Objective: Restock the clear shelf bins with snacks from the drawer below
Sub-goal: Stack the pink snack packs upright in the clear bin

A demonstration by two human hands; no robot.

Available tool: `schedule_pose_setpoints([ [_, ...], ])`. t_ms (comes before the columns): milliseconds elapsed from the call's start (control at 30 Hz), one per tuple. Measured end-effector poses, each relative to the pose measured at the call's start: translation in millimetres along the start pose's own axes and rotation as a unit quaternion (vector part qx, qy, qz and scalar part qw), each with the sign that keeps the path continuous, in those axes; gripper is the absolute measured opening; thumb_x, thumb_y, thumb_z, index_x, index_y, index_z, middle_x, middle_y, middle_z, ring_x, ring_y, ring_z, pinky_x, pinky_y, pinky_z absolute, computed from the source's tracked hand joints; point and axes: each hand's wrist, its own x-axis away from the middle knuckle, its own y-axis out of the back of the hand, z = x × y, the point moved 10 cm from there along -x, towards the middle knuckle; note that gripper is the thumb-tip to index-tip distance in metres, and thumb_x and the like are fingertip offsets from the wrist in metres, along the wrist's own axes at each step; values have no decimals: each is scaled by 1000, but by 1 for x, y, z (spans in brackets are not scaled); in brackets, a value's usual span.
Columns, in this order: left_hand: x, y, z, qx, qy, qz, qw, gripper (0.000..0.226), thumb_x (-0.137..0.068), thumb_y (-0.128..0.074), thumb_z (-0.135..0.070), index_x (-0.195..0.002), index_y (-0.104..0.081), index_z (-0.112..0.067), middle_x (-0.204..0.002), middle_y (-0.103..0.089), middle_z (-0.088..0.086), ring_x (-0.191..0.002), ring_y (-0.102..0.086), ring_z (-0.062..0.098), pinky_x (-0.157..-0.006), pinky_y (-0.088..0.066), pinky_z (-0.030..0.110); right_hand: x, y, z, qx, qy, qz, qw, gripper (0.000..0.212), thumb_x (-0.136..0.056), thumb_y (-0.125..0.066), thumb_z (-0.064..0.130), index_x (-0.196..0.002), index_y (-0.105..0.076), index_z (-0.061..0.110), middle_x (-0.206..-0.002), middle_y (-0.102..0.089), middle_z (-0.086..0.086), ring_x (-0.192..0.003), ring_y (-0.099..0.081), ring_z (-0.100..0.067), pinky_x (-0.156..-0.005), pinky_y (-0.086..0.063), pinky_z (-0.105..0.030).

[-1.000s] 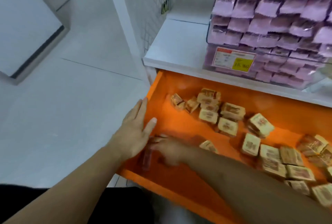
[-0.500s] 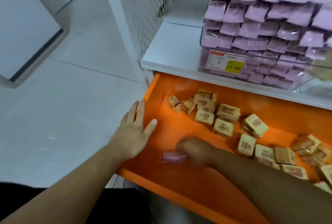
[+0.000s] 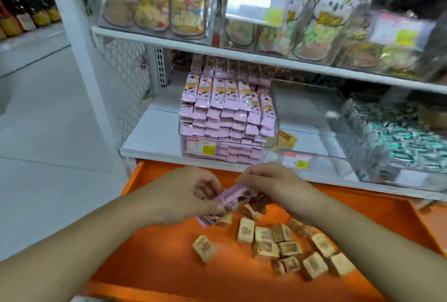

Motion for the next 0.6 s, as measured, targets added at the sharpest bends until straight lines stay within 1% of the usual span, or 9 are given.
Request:
schedule_pose_setpoints([
  [67, -4, -7, -18, 57, -22, 26, 998, 24, -91, -78, -32, -111, -75, -18, -104, -78, 3, -97, -74, 15, -89, -57, 32, 13, 19, 10, -6, 22, -52, 998, 70, -90, -67, 64, -82, -50, -4, -74, -50, -20, -62, -49, -30, -62, -39, -44],
  [100, -10, -8, -24, 93, -28, 22, 995, 22, -92, -78, -30, -111, -75, -18, -102, -79, 2, -95, -75, 15, -87, -58, 31, 18, 29, 15, -44, 33, -77, 996, 72, -91, -66, 64, -83, -47, -5, -73, -51, -20, -61, -49, -31, -60, -39, -43],
  [167, -15, -5, -40, 175, -26, 4, 984, 18, -95, -74, -28, -111, -73, -20, -100, -80, -4, -94, -75, 12, -84, -60, 30, 27, 46, 27, -126, 61, -116, 983, 64, -94, -67, 52, -91, -50, -10, -73, -55, -23, -61, -50, -33, -58, -42, -40],
  [233, -22, -2, -43, 234, -16, -31, 972, 14, -96, -73, -29, -107, -75, -21, -96, -79, -11, -94, -75, 9, -84, -62, 33, 36, 68, 41, -155, 100, -173, 968, 45, -91, -68, 39, -102, -53, -2, -78, -62, -18, -67, -57, -34, -59, -46, -42],
  [300, -30, 4, -44, 295, 1, -68, 953, 14, -95, -75, -33, -101, -79, -21, -92, -80, -6, -93, -76, 13, -92, -61, 44, 47, 82, 52, -67, 130, -228, 963, 34, -88, -74, 35, -107, -52, 18, -83, -67, -5, -76, -64, -36, -62, -52, -48],
  [333, -33, 7, -43, 315, 8, -83, 945, 16, -93, -76, -37, -99, -81, -23, -92, -80, -4, -93, -76, 16, -95, -60, 49, 49, 81, 56, 0, 134, -230, 964, 37, -86, -78, 38, -109, -51, 28, -87, -67, -1, -80, -65, -35, -66, -55, -50],
  [400, -41, 11, -42, 346, 14, -112, 931, 17, -90, -78, -43, -98, -82, -29, -94, -80, -1, -97, -76, 21, -96, -58, 54, 50, 74, 59, 69, 137, -197, 968, 51, -84, -85, 35, -119, -48, 41, -102, -64, -3, -88, -66, -26, -72, -58, -42],
  [500, -51, 17, -50, 356, 0, -146, 923, 15, -92, -76, -43, -96, -82, -30, -91, -79, -2, -95, -76, 22, -95, -59, 52, 46, 72, 65, 106, 148, -186, 966, 73, -76, -92, 37, -130, -47, 53, -111, -62, 3, -91, -68, -15, -82, -59, -31],
  [600, -57, 22, -62, 343, -12, -171, 924, 18, -94, -72, -45, -96, -81, -30, -89, -78, -4, -89, -76, 16, -90, -62, 46, 43, 84, 68, 107, 165, -227, 954, 70, -79, -91, 31, -133, -53, 53, -105, -66, 8, -92, -71, -13, -88, -58, -31],
])
